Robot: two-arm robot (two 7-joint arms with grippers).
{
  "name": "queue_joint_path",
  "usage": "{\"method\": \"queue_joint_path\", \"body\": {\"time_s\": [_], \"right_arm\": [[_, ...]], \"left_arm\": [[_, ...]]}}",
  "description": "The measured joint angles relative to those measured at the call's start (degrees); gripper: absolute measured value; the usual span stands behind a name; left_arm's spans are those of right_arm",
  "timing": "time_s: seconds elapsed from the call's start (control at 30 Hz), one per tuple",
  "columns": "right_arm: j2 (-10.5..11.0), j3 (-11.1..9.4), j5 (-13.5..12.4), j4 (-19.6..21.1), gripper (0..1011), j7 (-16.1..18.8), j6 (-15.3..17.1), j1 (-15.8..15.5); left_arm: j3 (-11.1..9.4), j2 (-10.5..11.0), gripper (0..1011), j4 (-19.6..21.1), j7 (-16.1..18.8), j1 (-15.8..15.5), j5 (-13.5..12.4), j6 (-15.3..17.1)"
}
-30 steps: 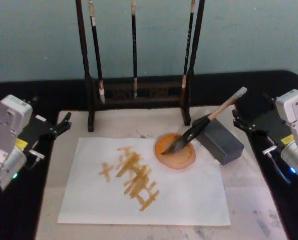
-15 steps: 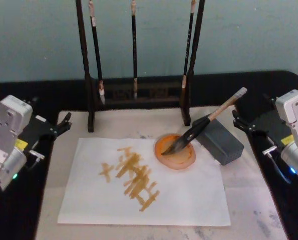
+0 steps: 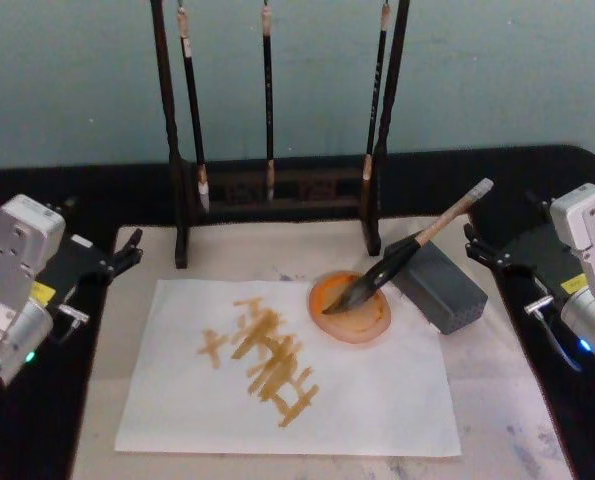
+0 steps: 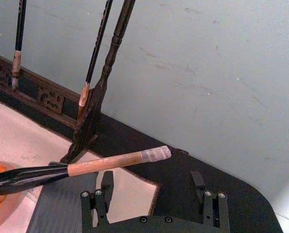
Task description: Pick up the brush from the inkstone, write on the paper, then place the brush back to its original position.
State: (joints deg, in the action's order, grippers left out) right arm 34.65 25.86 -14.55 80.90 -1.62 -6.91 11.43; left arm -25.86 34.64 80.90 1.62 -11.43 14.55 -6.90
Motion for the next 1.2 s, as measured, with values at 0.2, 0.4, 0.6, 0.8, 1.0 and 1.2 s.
{"method": "queue_joint_path", "body": {"time_s": [0.2,0.4,0.6,0.8,1.0,1.2], "right_arm": [[0.0,0.0,0.0,0.0,1000,0.0,0.0,0.0],[0.0,0.0,0.0,0.0,1000,0.0,0.0,0.0],[-1.18,-3.69,-8.76,1.47,1000,6.09,4.34,-0.34],[-3.01,-9.16,-20.06,2.65,1000,11.0,11.08,-1.3],[-5.72,-14.98,-31.57,2.39,1000,13.94,18.94,-2.0],[-9.13,-20.61,-46.53,-1.15,1000,16.8,28.59,-1.25]], "left_arm": [[0.0,0.0,1010,0.0,0.0,0.0,0.0,0.0],[0.0,0.0,1010,0.0,0.0,0.0,0.0,0.0],[0.0,0.0,1010,0.0,0.0,0.0,0.0,0.0],[0.0,0.0,1010,0.0,0.0,0.0,0.0,0.0],[0.0,0.0,1010,0.0,0.0,0.0,0.0,0.0],[0.0,0.0,1010,0.0,0.0,0.0,0.0,0.0]]}}
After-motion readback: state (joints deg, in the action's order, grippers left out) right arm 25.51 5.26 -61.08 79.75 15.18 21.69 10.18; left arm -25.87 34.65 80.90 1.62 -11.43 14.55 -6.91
